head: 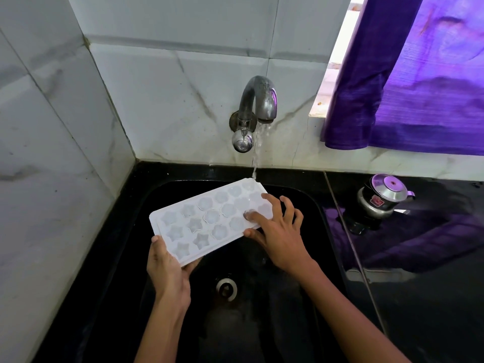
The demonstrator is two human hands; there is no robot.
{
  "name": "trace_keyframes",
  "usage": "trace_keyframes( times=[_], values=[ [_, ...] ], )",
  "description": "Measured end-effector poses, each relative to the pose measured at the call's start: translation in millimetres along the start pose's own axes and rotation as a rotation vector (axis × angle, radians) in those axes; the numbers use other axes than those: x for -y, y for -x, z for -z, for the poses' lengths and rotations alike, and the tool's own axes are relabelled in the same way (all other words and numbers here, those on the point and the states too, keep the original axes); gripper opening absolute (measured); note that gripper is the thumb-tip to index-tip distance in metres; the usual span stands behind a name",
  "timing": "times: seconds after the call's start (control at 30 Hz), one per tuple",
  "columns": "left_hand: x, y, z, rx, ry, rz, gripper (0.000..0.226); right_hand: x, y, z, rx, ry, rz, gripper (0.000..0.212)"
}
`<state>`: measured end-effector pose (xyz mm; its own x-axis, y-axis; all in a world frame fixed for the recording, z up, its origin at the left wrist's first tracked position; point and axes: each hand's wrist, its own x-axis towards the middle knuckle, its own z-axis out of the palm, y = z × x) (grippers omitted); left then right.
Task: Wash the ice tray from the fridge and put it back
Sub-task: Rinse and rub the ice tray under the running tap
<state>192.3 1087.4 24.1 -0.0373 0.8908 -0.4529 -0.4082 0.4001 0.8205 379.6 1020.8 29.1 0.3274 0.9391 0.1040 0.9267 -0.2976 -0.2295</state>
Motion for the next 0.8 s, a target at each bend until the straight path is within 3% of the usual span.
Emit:
trace_keyframes(
  times=[0.3,0.47,0.8],
  values=[
    [8,1,0,0.003,-0.012,0.024,0.037,-1,6,6,-0.082,0.14,-0.02,0.039],
    [12,2,-2,0.019,-0.03,0.025,0.036,-3,9,2,-0.036,0.226,-0.031,0.038],
    [19,-3,1,0.025,-0.054,0.066,0.036,-8,12,0,-0.001,0.148,-0.026,0.037]
  ],
)
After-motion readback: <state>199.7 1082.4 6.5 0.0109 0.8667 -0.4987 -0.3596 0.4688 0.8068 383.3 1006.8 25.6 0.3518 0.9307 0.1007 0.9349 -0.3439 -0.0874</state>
